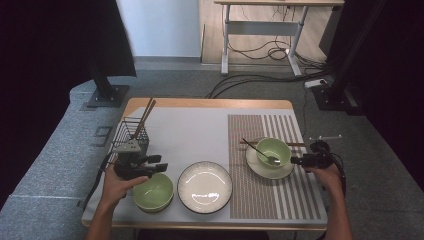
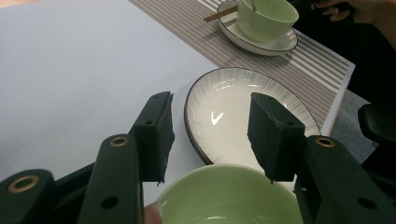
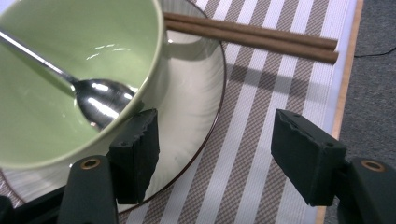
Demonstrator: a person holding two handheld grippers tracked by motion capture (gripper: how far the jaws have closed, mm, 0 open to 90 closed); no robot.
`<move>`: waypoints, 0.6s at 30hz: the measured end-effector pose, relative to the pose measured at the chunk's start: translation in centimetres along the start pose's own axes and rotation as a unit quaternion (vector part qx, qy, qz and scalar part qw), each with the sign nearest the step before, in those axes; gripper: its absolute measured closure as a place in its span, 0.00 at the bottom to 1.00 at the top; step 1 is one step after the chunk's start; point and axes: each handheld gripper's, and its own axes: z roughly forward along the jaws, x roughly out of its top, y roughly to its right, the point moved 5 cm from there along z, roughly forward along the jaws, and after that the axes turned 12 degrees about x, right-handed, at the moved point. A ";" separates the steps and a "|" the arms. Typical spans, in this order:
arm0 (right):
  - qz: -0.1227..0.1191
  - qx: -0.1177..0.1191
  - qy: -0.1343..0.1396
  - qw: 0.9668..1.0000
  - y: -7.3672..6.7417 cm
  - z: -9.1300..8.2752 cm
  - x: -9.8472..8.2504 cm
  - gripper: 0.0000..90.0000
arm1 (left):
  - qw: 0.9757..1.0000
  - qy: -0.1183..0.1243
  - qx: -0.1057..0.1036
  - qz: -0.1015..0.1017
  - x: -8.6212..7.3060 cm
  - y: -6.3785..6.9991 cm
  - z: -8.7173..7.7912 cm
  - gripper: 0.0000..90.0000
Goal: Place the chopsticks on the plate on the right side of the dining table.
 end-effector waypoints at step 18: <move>-0.014 0.018 0.015 1.000 -1.9 -0.4 -2.0 0.36 | 1.000 -0.001 -0.001 0.001 0.0 0.0 0.1 0.56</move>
